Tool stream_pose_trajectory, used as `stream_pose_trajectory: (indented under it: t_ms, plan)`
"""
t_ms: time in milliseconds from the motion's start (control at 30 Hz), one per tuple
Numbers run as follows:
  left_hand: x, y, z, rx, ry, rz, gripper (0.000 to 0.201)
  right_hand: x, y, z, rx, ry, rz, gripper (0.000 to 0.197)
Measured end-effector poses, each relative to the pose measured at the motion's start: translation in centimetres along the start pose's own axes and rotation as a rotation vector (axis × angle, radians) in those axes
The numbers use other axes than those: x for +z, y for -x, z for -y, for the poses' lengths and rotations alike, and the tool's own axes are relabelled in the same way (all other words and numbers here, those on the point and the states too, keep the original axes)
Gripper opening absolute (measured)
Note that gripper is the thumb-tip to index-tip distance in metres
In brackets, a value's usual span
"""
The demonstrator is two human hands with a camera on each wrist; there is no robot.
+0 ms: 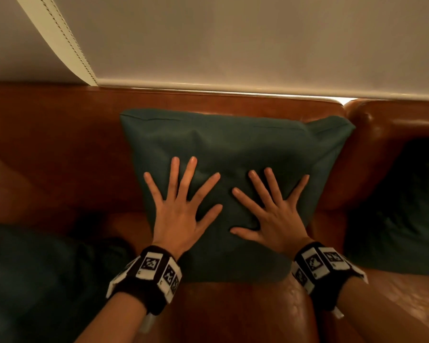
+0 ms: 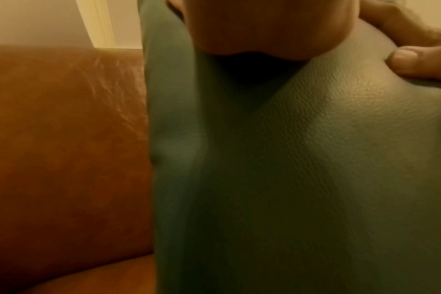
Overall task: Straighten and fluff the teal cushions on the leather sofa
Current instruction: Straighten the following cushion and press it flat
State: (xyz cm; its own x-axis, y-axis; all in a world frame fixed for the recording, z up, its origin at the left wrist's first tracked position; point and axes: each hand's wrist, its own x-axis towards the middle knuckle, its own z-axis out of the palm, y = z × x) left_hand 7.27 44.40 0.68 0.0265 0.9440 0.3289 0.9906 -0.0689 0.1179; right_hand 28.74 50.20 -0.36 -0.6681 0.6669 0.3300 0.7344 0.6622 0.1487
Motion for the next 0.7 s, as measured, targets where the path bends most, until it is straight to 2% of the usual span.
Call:
stream_pose_trajectory:
  t_ms: [167,200,267,333,400,567,700]
  plan:
    - [-1.1,-3.8,-2.4,-0.051,0.158,-0.281,0.025,-1.1,-0.5,0.4,0.042,-0.037,-0.134,0.072]
    - [-1.1,-4.5,-2.6,-0.053,0.173,-0.28,0.025,-1.3,-1.0,0.2,0.062,-0.023,-0.162,0.07]
    - [-0.8,-5.3,-2.5,-0.071,0.151,-0.212,0.04,-1.2,-2.2,-0.5,0.106,-0.003,-0.186,0.069]
    - [-0.1,-5.7,-2.2,-0.103,0.06,-0.123,0.056,-0.5,-3.2,-1.2,0.132,-0.005,-0.158,0.068]
    - [0.5,-6.4,-2.3,-0.123,-0.023,-0.063,0.06,0.3,-3.9,-1.9,0.15,-0.013,-0.096,0.067]
    - [0.2,-7.1,-2.6,-0.132,-0.054,0.007,0.06,0.3,-4.3,-2.0,0.155,-0.026,-0.001,0.067]
    - [-1.6,-7.6,-1.8,-0.134,0.119,-0.096,0.048,-1.2,-4.4,-2.0,0.131,-0.054,0.008,0.064]
